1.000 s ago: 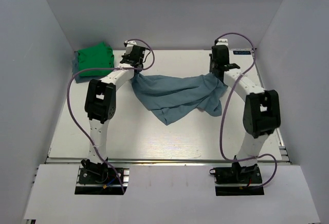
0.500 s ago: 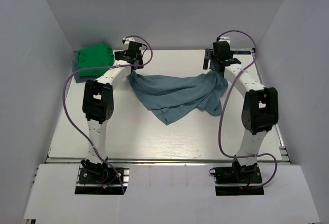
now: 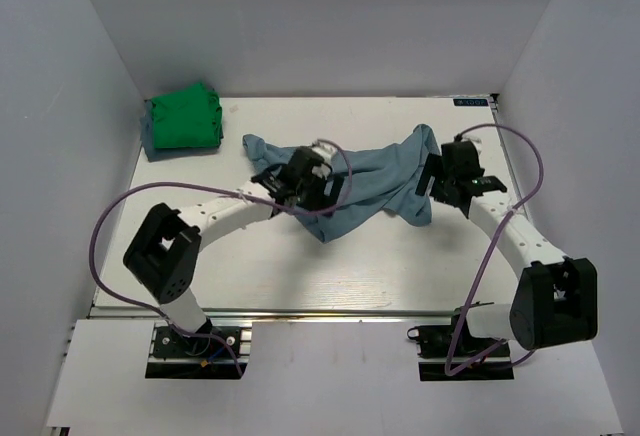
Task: Fold and stack the t-shirts
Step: Flatten out the tshirt
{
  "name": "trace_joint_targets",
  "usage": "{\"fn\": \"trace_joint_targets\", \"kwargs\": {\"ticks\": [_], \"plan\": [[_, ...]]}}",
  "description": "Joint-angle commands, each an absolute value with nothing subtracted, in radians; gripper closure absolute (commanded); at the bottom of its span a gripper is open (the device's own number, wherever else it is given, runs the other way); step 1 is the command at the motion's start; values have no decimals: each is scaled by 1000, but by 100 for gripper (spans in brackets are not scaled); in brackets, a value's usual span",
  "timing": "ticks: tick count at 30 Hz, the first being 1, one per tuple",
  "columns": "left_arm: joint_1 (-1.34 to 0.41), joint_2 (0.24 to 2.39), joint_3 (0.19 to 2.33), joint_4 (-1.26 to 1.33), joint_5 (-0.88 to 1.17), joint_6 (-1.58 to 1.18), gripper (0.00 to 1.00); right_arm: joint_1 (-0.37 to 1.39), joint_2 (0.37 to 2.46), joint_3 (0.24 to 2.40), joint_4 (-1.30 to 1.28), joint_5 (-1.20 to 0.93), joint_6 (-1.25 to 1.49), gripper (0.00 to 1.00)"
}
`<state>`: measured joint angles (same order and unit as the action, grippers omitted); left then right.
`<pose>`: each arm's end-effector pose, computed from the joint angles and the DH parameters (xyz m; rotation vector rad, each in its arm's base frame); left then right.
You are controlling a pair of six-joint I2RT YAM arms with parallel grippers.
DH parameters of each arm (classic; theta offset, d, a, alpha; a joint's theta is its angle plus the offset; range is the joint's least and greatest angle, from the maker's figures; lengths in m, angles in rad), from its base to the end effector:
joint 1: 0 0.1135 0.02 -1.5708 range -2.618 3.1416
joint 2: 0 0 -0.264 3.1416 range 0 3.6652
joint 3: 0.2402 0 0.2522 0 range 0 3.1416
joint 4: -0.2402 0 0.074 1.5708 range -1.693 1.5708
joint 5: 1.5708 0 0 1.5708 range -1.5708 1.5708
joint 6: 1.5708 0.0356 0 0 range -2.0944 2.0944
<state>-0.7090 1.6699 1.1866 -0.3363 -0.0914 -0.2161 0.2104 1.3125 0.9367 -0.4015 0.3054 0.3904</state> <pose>0.2796 -0.2356 0.2355 0.5460 2.3485 -0.3255 0.2755 0.0479 0.2589 0.3543 2.2767 -0.0530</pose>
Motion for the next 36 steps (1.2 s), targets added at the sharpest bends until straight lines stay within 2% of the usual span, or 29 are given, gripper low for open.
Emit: {"fn": "trace_joint_targets", "kwargs": {"ticks": [1, 7, 10, 12, 15, 16, 18, 19, 26, 32, 36], "plan": [[-771, 1638, 1060, -342, -14, -258, 3, 204, 1235, 879, -425, 287, 425, 10], [-880, 1703, 1026, -266, -11, -310, 12, 203, 1180, 819, -410, 276, 428, 10], [-881, 1733, 1037, -233, -67, -310, 21, 202, 1166, 799, -391, 255, 417, 10], [-890, 1767, 1037, -221, -84, -324, 22, 201, 1160, 785, -384, 249, 410, 10], [-890, 1807, 1080, -221, -109, -324, 35, 201, 1151, 761, -385, 250, 408, 10], [-890, 1840, 1092, -221, -136, -337, 57, 201, 1158, 740, -382, 249, 408, 10], [-890, 1864, 1112, -236, -146, -362, 91, 201, 1151, 726, -373, 233, 403, 10], [-890, 1864, 1124, -245, -158, -376, 100, 201, 1146, 716, -365, 226, 399, 10], [-890, 1709, 1103, -256, -296, -411, 100, 203, 1186, 663, -259, 149, 333, 12], [-871, 1536, 1065, -265, -362, -420, 100, 206, 1322, 678, -112, 110, 319, 12], [-871, 1516, 1074, -287, -397, -420, 100, 201, 1452, 710, -74, 100, 345, 18]]}}
